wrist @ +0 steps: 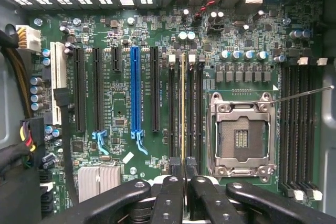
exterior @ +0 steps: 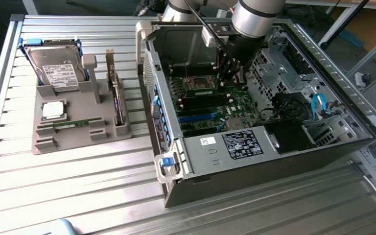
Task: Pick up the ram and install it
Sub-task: 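Insert the ram into the slot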
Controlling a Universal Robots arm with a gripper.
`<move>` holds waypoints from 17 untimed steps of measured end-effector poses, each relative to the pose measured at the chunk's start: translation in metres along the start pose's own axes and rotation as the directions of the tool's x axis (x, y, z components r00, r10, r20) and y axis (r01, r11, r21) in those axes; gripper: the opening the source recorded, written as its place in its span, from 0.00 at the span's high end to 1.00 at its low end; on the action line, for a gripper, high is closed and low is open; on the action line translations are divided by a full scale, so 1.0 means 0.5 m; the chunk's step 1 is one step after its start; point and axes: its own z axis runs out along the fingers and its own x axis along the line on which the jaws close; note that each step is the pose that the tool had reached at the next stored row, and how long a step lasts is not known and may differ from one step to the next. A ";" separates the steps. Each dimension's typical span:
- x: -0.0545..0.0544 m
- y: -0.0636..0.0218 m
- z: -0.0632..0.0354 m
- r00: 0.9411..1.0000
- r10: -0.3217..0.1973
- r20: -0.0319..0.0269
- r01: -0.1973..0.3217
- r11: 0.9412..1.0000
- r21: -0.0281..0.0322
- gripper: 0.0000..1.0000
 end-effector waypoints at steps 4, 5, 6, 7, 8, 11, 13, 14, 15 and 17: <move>0.000 0.000 0.011 1.000 0.000 0.000 0.000 1.000 0.000 0.88; 0.000 0.000 0.013 1.000 0.001 0.000 -0.001 1.000 0.000 0.88; 0.001 0.000 0.014 1.000 0.004 0.000 -0.004 1.000 0.000 0.88; 0.001 0.000 0.015 1.000 0.008 0.000 -0.008 1.000 0.000 0.88; 0.001 0.000 0.015 1.000 0.010 0.000 -0.010 1.000 0.000 0.88; 0.001 0.000 0.015 1.000 0.010 0.000 -0.010 1.000 0.000 0.88; 0.001 0.000 0.015 1.000 0.010 0.000 -0.010 1.000 0.000 0.88; 0.001 0.000 0.015 1.000 0.010 0.000 -0.010 1.000 0.000 0.88; 0.001 0.000 0.016 1.000 0.010 0.000 -0.010 1.000 0.000 0.88; 0.002 0.000 0.016 1.000 0.010 0.000 -0.010 1.000 0.000 0.88</move>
